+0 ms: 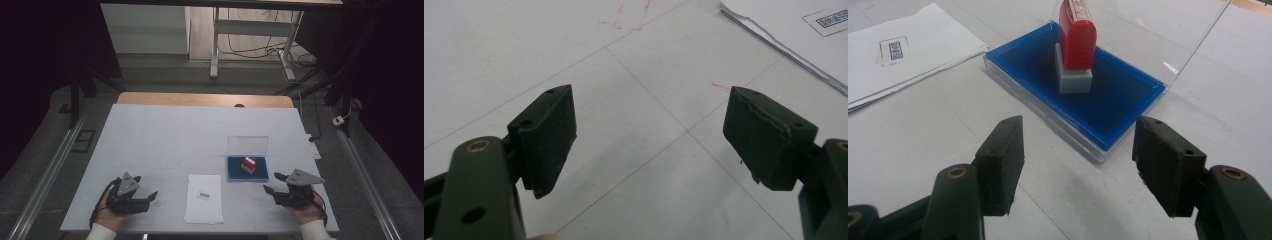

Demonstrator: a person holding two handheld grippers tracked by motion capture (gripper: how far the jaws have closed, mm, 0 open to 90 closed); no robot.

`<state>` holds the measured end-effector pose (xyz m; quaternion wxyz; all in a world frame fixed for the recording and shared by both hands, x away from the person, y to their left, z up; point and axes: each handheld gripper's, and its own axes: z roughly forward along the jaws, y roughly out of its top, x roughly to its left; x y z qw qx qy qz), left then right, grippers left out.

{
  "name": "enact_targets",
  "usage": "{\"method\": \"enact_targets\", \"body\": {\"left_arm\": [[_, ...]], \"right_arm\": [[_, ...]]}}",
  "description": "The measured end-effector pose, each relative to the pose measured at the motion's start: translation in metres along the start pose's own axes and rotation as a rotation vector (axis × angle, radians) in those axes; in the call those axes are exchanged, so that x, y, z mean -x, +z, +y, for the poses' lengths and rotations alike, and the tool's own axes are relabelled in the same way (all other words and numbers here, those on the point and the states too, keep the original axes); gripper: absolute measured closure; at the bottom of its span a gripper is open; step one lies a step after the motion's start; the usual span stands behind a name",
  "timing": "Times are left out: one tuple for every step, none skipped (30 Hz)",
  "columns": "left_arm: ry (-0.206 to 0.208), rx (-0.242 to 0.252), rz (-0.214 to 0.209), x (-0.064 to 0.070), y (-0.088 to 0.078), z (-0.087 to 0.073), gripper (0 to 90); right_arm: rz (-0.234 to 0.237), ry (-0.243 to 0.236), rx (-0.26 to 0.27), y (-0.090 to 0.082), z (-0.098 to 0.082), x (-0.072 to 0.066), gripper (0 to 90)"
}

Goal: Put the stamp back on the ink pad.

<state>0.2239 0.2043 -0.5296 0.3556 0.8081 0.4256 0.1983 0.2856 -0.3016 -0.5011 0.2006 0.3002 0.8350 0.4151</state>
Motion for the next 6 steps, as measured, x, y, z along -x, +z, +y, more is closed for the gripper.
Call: {"method": "enact_targets", "body": {"left_arm": [[0.000, 0.001, 0.001, -0.0001, 0.0000, 0.0000, 21.6], [0.000, 0.000, 0.001, -0.0002, 0.0000, -0.0001, 21.6], [0.000, 0.000, 0.002, -0.0002, -0.0001, -0.0001, 21.6], [-0.001, 0.001, 0.003, -0.0003, -0.0003, -0.0001, 21.6], [-0.001, 0.001, 0.004, -0.0004, -0.0003, -0.0001, 21.6], [-0.002, 0.002, 0.005, -0.0004, -0.0005, -0.0001, 21.6]], "right_arm": [[-0.001, -0.003, -0.002, -0.0001, 0.0001, 0.0003, 37.3], [-0.001, -0.003, -0.003, 0.0000, 0.0001, 0.0003, 37.3], [-0.001, -0.004, -0.003, 0.0000, 0.0000, 0.0003, 37.3], [0.000, -0.005, -0.004, 0.0001, 0.0000, 0.0004, 37.3], [0.001, -0.004, -0.002, 0.0004, 0.0000, 0.0003, 37.3], [0.002, -0.005, -0.003, 0.0005, -0.0001, 0.0003, 37.3]]}}
